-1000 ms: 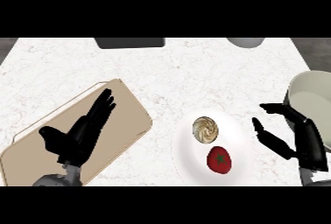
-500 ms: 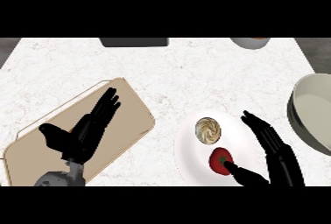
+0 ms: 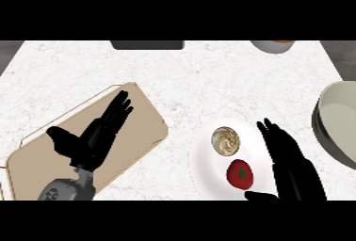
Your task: Pick the cupcake from the plate and place it in the bowl
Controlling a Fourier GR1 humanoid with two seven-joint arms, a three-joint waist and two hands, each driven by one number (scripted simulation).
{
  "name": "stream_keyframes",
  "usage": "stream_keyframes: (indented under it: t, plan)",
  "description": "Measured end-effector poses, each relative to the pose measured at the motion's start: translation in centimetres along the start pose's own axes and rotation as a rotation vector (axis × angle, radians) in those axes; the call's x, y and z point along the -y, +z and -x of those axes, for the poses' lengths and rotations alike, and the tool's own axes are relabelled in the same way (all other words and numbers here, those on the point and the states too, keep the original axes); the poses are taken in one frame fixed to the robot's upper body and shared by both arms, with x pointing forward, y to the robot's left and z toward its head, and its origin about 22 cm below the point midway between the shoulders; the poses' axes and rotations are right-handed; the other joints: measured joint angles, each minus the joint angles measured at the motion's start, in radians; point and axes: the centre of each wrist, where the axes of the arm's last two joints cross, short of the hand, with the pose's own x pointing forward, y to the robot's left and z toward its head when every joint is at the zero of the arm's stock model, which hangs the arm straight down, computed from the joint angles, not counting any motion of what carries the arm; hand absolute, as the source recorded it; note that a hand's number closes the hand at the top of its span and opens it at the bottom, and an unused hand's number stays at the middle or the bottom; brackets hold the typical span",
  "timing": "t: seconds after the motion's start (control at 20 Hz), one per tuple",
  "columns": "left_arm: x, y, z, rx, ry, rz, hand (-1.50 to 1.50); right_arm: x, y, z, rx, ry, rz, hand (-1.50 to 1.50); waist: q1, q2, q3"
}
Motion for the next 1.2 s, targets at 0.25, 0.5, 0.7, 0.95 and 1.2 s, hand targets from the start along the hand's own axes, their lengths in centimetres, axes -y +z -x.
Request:
stream_keyframes:
  t: [0.25, 0.5, 0.7, 0.95, 1.2]
  plan:
    - [0.3, -0.5, -0.4, 0.003, -0.003, 0.012, 0.0, 0.4, -0.7, -5.2, -0.128, 0.046, -0.106, -1.5, 0.016, 0.003, 0.004]
    - [0.0, -0.7, -0.4, 0.01, -0.004, 0.022, 0.0, 0.3, -2.7, -7.9, -0.19, 0.058, -0.155, -1.5, 0.019, 0.004, 0.006]
    - [0.1, -0.7, -0.2, 0.005, 0.0, 0.018, 0.0, -0.4, -4.3, -8.8, -0.234, 0.07, -0.191, -1.5, 0.018, 0.004, 0.007]
    - [-0.3, -1.1, -0.3, 0.009, 0.005, 0.016, 0.0, -1.1, -5.1, -8.7, -0.273, 0.095, -0.251, -1.5, 0.011, 0.004, 0.008]
    - [-0.1, -0.9, 0.3, 0.008, 0.003, 0.011, 0.0, -1.4, -5.7, -8.8, -0.284, 0.114, -0.293, -1.5, 0.011, 0.003, 0.008]
